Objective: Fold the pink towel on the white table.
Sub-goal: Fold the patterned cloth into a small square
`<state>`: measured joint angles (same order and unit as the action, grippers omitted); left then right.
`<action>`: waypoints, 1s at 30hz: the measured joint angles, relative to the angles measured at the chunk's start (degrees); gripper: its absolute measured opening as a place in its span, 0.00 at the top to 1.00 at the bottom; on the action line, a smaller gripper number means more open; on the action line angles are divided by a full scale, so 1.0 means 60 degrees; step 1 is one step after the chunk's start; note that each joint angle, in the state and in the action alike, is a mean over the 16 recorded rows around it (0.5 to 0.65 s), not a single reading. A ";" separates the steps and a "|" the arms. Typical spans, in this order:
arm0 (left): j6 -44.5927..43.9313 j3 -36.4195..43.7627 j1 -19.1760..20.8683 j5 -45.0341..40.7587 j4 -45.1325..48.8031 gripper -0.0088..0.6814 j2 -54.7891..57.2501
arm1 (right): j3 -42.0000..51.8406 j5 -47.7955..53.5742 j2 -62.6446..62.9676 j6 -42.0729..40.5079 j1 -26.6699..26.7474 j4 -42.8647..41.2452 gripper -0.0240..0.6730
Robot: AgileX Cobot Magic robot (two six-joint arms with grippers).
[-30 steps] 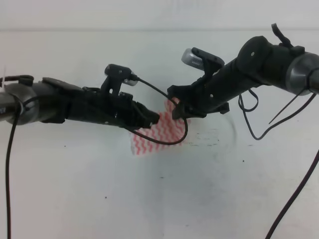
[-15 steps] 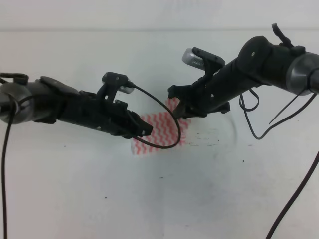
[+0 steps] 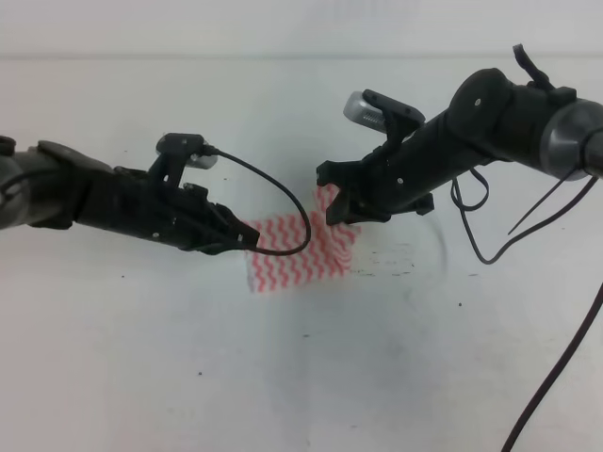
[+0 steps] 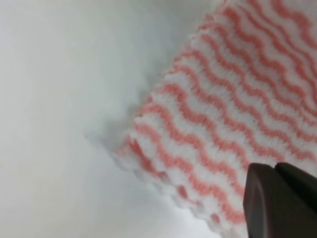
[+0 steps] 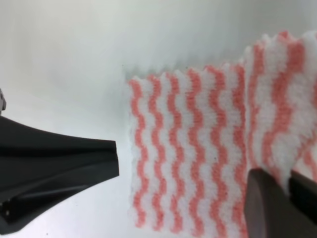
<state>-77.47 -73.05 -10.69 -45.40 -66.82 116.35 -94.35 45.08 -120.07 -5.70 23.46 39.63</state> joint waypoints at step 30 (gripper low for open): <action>0.0072 -0.0034 -0.0330 -0.0066 -0.0400 0.99 0.0724 | 0.0005 0.0079 -0.0025 -0.0033 0.0192 0.0304 0.98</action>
<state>-77.04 -73.26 -12.67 -45.80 -69.22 120.70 -94.32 45.56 -120.22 -5.90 24.61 41.45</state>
